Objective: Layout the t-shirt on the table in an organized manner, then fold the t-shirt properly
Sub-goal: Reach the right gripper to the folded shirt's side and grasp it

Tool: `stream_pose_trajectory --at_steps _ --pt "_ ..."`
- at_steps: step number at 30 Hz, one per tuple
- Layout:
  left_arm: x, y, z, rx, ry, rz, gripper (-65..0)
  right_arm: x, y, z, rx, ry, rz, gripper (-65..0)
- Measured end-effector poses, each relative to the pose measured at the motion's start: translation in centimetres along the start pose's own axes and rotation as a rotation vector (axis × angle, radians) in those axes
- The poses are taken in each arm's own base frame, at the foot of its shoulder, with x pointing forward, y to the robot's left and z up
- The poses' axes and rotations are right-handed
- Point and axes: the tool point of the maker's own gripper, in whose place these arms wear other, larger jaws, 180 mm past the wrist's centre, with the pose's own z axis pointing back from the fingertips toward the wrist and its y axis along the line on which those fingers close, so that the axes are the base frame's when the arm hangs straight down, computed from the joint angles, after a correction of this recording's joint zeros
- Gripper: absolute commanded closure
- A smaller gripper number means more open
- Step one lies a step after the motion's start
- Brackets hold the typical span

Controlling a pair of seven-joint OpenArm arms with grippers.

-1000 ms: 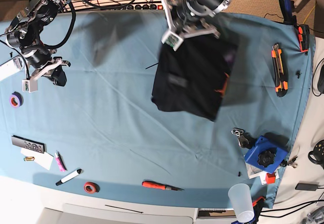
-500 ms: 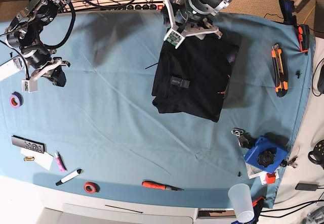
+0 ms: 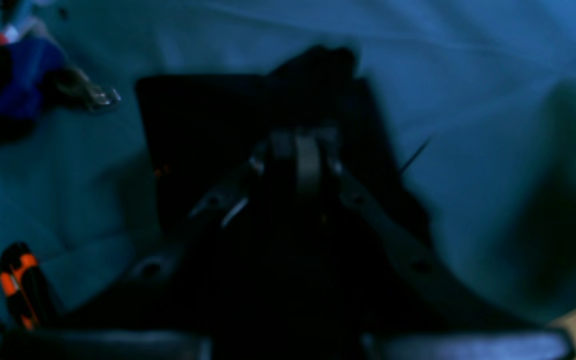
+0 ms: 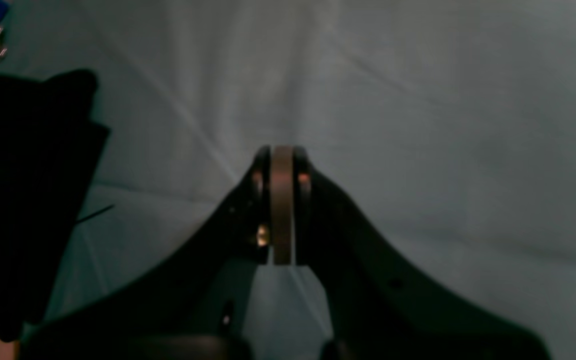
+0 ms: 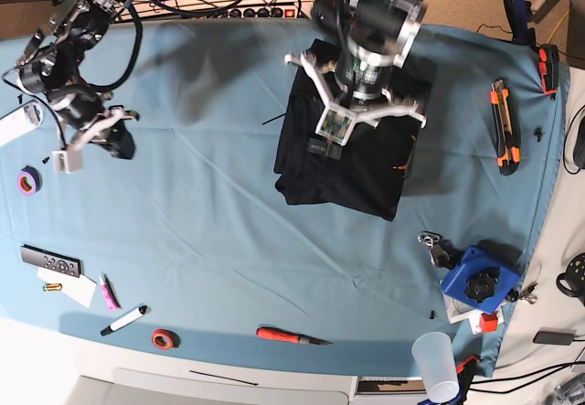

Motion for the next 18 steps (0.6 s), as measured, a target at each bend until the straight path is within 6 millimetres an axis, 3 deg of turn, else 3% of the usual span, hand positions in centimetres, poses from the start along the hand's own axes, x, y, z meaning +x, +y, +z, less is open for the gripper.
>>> stream_pose_trajectory --at_steps 3,6,9,11,13,18 --pt "-1.6 2.3 -2.1 0.073 0.055 -0.004 -6.5 -0.6 2.6 -1.5 0.081 0.050 0.060 -0.8" --pt "-4.4 3.3 -4.2 0.081 0.147 0.025 -8.4 -1.2 5.2 -2.8 0.155 0.095 0.110 -1.3" --pt "-7.1 2.3 -5.6 0.000 0.229 -0.037 -15.2 -1.7 7.0 -3.5 0.206 0.122 0.144 -11.4" --pt "-7.1 2.0 -5.9 -0.031 0.243 -0.033 -17.3 -2.0 8.0 -3.9 0.235 0.137 0.161 -20.3" --pt "-7.1 1.7 -5.8 -0.050 0.258 -0.012 -17.3 -2.2 8.7 -4.1 0.258 0.143 0.171 -24.6" --pt "-6.0 1.3 -3.9 -0.083 0.275 0.028 -17.3 -1.3 11.4 -3.9 0.381 0.088 0.137 -24.7"
